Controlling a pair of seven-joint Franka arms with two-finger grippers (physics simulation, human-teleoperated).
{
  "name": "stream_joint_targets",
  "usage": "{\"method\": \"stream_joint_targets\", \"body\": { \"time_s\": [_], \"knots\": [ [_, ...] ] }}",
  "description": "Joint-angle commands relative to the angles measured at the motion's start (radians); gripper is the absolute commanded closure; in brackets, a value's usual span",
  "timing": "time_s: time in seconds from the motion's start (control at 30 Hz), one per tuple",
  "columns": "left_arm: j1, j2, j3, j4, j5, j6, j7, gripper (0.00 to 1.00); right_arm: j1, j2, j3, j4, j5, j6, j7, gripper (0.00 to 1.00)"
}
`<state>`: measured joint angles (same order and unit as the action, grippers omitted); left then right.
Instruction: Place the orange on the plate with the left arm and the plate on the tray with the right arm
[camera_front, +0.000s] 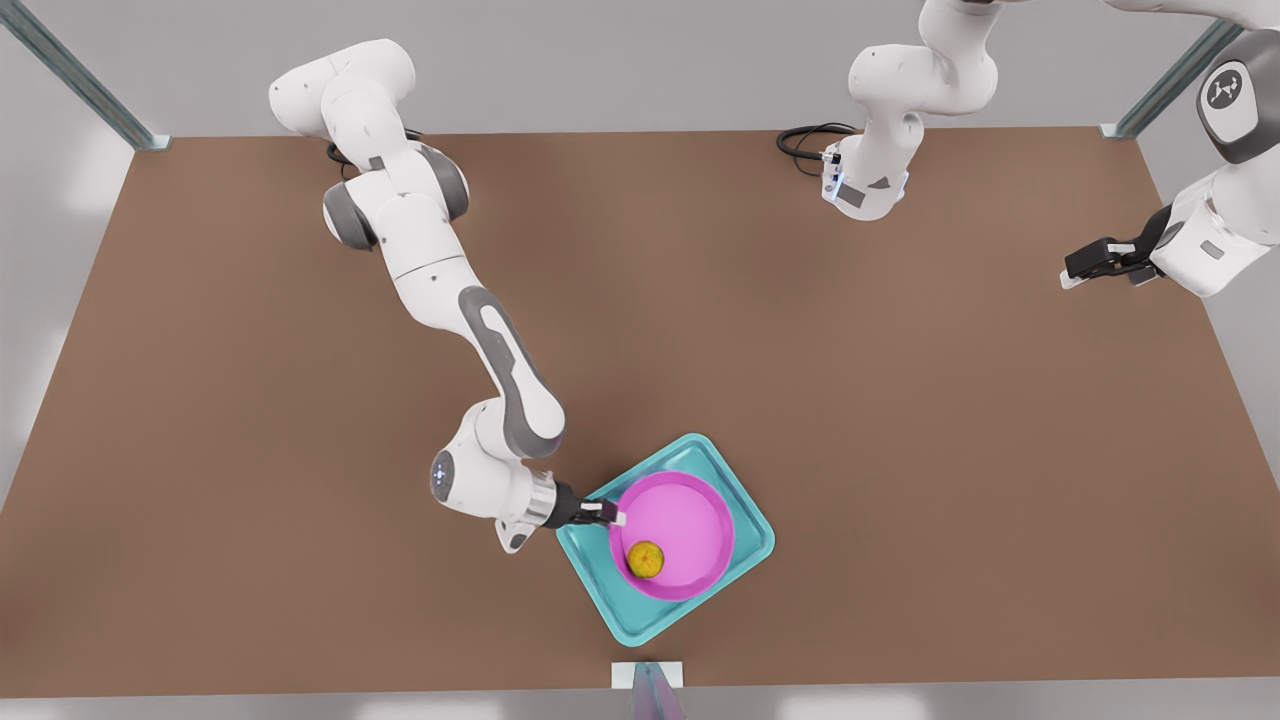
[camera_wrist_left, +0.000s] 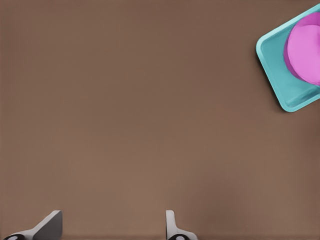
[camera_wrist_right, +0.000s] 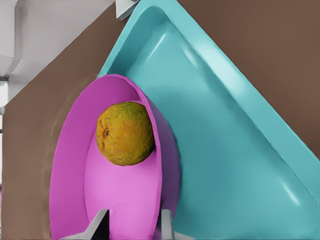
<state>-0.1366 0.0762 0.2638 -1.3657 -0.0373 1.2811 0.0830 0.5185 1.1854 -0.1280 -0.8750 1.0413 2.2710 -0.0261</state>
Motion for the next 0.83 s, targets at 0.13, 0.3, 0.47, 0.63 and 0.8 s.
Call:
{"method": "stream_joint_targets", "body": {
  "time_s": [0.13,0.3,0.47,0.63,0.8],
  "knots": [
    [-0.001,-0.001,0.000,0.000,0.000,-0.008,0.004,0.00,0.000,-0.035,0.002,-0.010,-0.006,-0.034,0.135,0.00],
    [-0.001,-0.001,0.000,0.000,0.000,-0.014,0.001,0.00,-0.043,-0.159,-0.346,-0.006,-0.360,-0.829,0.029,0.00],
    [-0.001,0.001,0.000,0.002,0.002,-0.042,0.000,0.00,0.003,-0.478,-0.539,-0.004,-0.762,-1.030,-0.408,0.00],
    [-0.008,0.013,-0.005,0.025,0.004,-0.042,-0.011,0.00,-0.268,-1.043,-0.061,-0.415,-1.116,-0.960,-0.333,0.00],
    [-0.009,0.025,-0.041,0.025,0.005,-0.043,0.006,0.00,-0.298,-1.115,-0.032,-0.538,-1.123,-0.887,-0.328,0.00]
  ]
}}
